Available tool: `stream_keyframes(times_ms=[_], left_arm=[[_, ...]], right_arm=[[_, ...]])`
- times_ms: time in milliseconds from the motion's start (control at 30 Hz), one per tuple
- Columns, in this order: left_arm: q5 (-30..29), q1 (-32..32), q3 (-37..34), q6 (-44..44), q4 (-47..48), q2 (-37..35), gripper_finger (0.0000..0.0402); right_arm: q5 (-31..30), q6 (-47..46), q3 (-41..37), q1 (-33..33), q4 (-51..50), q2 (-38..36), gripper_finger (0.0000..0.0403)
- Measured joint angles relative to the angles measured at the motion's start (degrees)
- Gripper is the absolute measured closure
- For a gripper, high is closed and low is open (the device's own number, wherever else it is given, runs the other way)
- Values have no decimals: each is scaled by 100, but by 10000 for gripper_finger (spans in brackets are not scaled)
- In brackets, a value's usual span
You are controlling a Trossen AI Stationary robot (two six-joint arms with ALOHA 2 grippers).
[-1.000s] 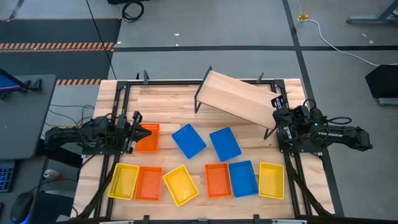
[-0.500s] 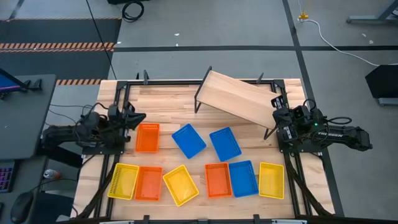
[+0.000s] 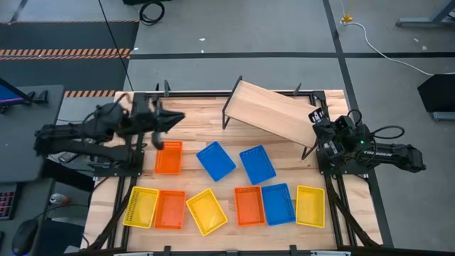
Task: Stack baskets on shelf by color
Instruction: Put the top orange basket on the shelf
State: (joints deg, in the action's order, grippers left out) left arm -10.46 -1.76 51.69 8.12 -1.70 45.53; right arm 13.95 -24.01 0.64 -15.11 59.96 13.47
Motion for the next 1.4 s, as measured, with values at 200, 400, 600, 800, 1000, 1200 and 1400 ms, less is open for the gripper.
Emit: stream_keyframes(times_ms=[200,400,600,800,1000,1200,1400], left_arm=[[1,-32,1619,7,-77,1199,368],[0,-268,3006,93,1150,1952,373],[2,-413,3622,656,1995,2310,366],[0,-413,3643,1253,1694,2307,372],[1,-413,3643,1523,1564,2309,370],[0,-449,3643,1523,1564,2309,369],[16,-515,3645,1526,2005,2307,368]], right_arm=[[-1810,-182,70,0,-56,31,391],[-1728,-71,1794,-2,-2573,626,391],[-1393,622,4154,-2,-4523,1931,391],[-1386,533,5723,-2,-6293,3186,391],[-1385,-1235,6140,-2,-5731,4159,391],[-1381,-2626,6142,-2,-3969,4851,391],[-1341,-2913,6142,-2,-3257,5246,391]])
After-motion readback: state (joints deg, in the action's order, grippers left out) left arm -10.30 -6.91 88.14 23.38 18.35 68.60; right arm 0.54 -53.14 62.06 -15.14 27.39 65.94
